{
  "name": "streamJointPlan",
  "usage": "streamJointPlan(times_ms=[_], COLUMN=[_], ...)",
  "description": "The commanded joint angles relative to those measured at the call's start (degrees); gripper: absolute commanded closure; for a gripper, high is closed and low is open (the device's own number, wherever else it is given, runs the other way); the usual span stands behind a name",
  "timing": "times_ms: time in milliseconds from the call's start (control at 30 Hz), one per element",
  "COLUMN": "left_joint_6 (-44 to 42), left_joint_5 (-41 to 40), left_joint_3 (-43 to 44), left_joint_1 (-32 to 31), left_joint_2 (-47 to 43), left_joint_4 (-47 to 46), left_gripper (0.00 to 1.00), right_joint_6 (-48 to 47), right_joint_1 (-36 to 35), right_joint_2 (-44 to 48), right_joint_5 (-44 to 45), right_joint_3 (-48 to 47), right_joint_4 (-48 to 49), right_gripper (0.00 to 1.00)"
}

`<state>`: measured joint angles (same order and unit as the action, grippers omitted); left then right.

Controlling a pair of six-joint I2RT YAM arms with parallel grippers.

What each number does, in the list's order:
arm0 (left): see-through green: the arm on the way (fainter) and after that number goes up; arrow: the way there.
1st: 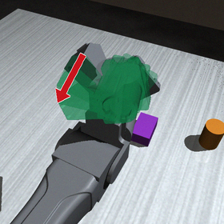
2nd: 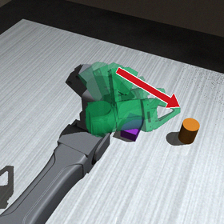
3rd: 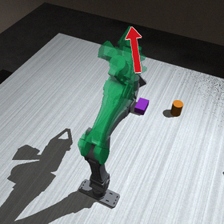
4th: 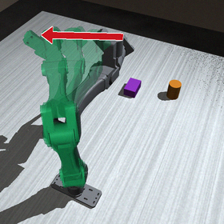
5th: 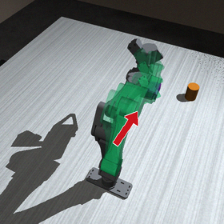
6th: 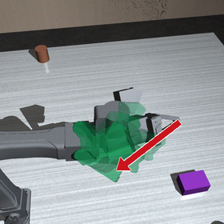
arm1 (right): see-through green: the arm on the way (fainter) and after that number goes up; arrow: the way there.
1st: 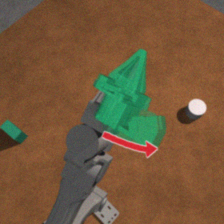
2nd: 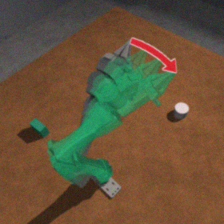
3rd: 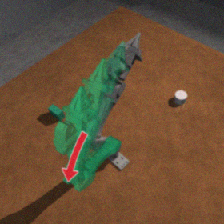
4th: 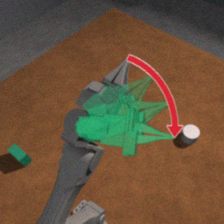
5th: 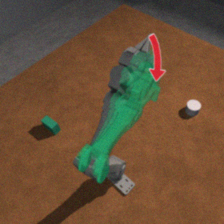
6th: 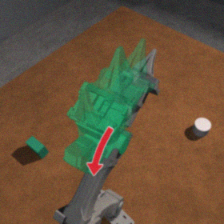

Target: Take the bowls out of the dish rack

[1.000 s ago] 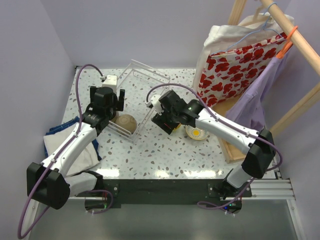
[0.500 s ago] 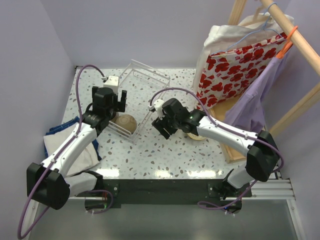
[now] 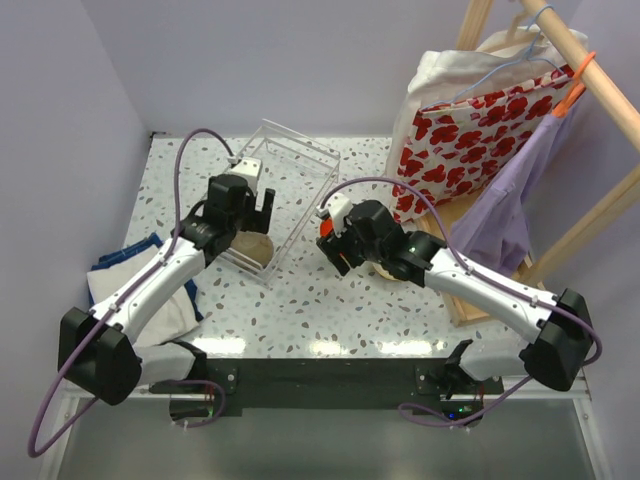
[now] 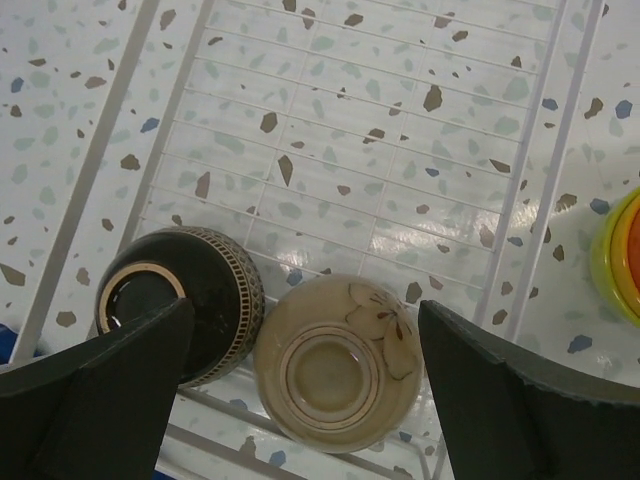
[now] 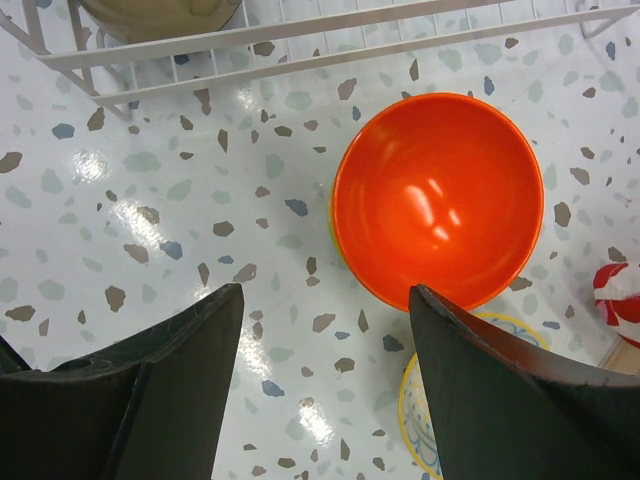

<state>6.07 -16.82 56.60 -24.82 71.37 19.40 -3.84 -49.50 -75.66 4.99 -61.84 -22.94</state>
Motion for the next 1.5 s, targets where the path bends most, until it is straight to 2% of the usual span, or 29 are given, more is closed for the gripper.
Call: streamJointPlan(times_ms=[0,167,500,600,833,1067,1167,1200,1400,1467], left_joint_6=[5.7,12.3,19.2,20.6,23.3,23.5,23.6,23.5,22.3,21.8], left_joint_5=[0.2,0.3,-0.4,0.1,0.0,-0.4,0.2,0.3,0.2,-0.1], left_joint_3=[3.3,2.5,-1.8,-2.8,-3.6,-3.0,-2.8,-2.2,2.3,4.1], left_joint_1=[-1.3,-1.2,-1.2,-1.2,-1.1,-1.1,-1.1,-1.1,-1.1,-1.0], left_joint_2=[2.6,3.5,3.9,4.6,6.3,8.8,9.8,10.8,15.8,17.0], left_joint_4=[5.7,7.8,10.2,9.3,8.2,9.1,7.6,7.1,5.6,5.0], left_gripper=[0.01,0.03,0.04,0.08,0.25,0.28,0.34,0.40,0.53,0.54], right_joint_6=[0.6,0.8,1.3,1.2,0.9,0.8,0.7,0.7,0.4,0.4], right_joint_1=[-0.2,-0.2,-0.2,-0.1,-0.2,-0.2,-0.1,-0.2,-0.1,-0.2], right_joint_2=[3.4,6.4,10.4,10.8,11.3,11.4,11.2,11.2,11.7,12.0], right_joint_5=[2.3,2.9,4.0,4.0,3.8,3.9,3.7,3.6,3.7,4.1], right_joint_3=[2.8,6.5,10.9,11.4,12.2,12.8,12.9,13.0,13.3,13.6], right_joint_4=[3.6,4.8,6.6,6.8,7.2,7.9,8.2,8.3,8.3,8.2], right_gripper=[0.29,0.28,0.27,0.27,0.27,0.27,0.27,0.27,0.27,0.27])
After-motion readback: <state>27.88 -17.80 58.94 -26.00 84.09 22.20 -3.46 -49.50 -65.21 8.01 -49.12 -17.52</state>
